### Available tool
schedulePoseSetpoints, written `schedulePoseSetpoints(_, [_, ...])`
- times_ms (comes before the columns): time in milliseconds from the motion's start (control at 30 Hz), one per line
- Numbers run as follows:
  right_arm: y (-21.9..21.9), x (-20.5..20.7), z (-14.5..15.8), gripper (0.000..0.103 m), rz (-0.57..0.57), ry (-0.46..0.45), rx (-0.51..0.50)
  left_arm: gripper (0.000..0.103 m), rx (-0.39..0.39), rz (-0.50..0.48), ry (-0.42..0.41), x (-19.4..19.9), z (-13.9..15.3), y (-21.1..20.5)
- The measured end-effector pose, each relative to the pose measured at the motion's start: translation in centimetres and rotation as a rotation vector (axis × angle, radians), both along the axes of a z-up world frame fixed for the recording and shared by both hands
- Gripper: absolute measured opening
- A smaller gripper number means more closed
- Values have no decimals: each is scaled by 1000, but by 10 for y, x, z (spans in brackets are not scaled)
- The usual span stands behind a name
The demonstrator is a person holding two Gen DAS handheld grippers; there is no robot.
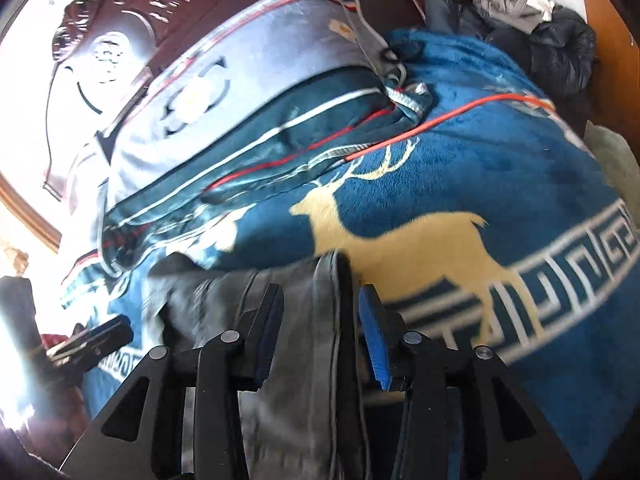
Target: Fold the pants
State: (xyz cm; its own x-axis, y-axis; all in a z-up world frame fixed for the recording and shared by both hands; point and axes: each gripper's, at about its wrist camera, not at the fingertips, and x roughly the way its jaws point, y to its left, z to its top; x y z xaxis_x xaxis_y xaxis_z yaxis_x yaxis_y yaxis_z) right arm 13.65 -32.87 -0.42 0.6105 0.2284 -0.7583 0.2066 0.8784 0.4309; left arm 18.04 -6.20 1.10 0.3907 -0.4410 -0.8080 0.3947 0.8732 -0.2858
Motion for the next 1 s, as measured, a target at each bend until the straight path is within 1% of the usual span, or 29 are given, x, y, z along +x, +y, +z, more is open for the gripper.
schedulePoseSetpoints(33, [-2,10,-7,38,-7,15,28,62,18,-2,13,3,-7,-1])
schedulePoseSetpoints(67, [-3,17,-12,30,-6,27,49,62,44,-3,23,7,-15,-7])
schedulePoseSetpoints(100, [-3,23,-19,18,-2,42,68,62,74,-4,29,9,-23,-11])
schedulePoseSetpoints(133, [-1,28,-24,11,3,53,69,63,92,-5,36,11,-30,-13])
schedulePoseSetpoints(167, [1,28,-24,10,4,50,49,63,96,-8,51,14,-39,-15])
schedulePoseSetpoints(233, [12,23,-18,10,7,21,-76,64,78,-11,68,17,-49,-16])
schedulePoseSetpoints(267, [14,23,-19,9,7,28,-122,64,70,-16,65,16,-50,-16])
schedulePoseSetpoints(300, [16,24,-27,9,6,64,-154,64,71,-20,58,15,-50,-17])
schedulePoseSetpoints(333, [15,27,-39,9,3,109,-149,64,73,-28,45,13,-47,-18])
schedulePoseSetpoints(400, [13,27,-47,10,-5,126,-145,64,55,-31,24,7,-36,-15])
schedulePoseSetpoints(433, [13,27,-46,12,-4,130,-160,64,24,-27,22,1,-29,-10])
schedulePoseSetpoints(467, [14,26,-42,21,-6,134,-175,64,-23,-17,23,-7,-22,-1])
schedulePoseSetpoints(533, [13,24,-29,32,-21,139,-217,64,-104,10,31,-23,-11,14])
schedulePoseSetpoints(567, [12,23,-20,33,-26,120,-229,64,-146,15,35,-36,-7,22])
schedulePoseSetpoints(600, [14,22,-6,34,-23,82,-248,64,-169,16,38,-44,-7,26])
schedulePoseSetpoints(633, [16,24,2,36,-15,63,-256,64,-193,18,51,-55,-9,30])
schedulePoseSetpoints(667, [20,28,10,38,9,37,-247,64,-213,18,69,-62,-13,32])
schedulePoseSetpoints(700, [27,37,20,38,66,2,-196,63,-229,17,92,-69,-20,33])
schedulePoseSetpoints(733, [33,44,24,38,115,-11,-150,63,-234,12,114,-75,-27,31])
schedulePoseSetpoints(767, [45,58,27,38,200,-22,-73,63,-229,2,119,-81,-33,28])
schedulePoseSetpoints(800, [60,72,27,38,285,-19,-10,63,-217,-5,106,-86,-37,26])
schedulePoseSetpoints(833, [74,84,26,38,362,-4,33,63,-199,-15,85,-90,-40,24])
schedulePoseSetpoints(867, [88,93,24,38,418,7,45,63,-185,-28,70,-92,-42,22])
schedulePoseSetpoints(933, [124,113,18,39,547,43,3,63,-174,-50,59,-92,-44,20])
schedulePoseSetpoints(967, [142,122,13,42,594,63,-40,63,-174,-55,59,-92,-45,19])
schedulePoseSetpoints(1000, [155,130,7,45,629,86,-58,63,-174,-59,60,-92,-46,20])
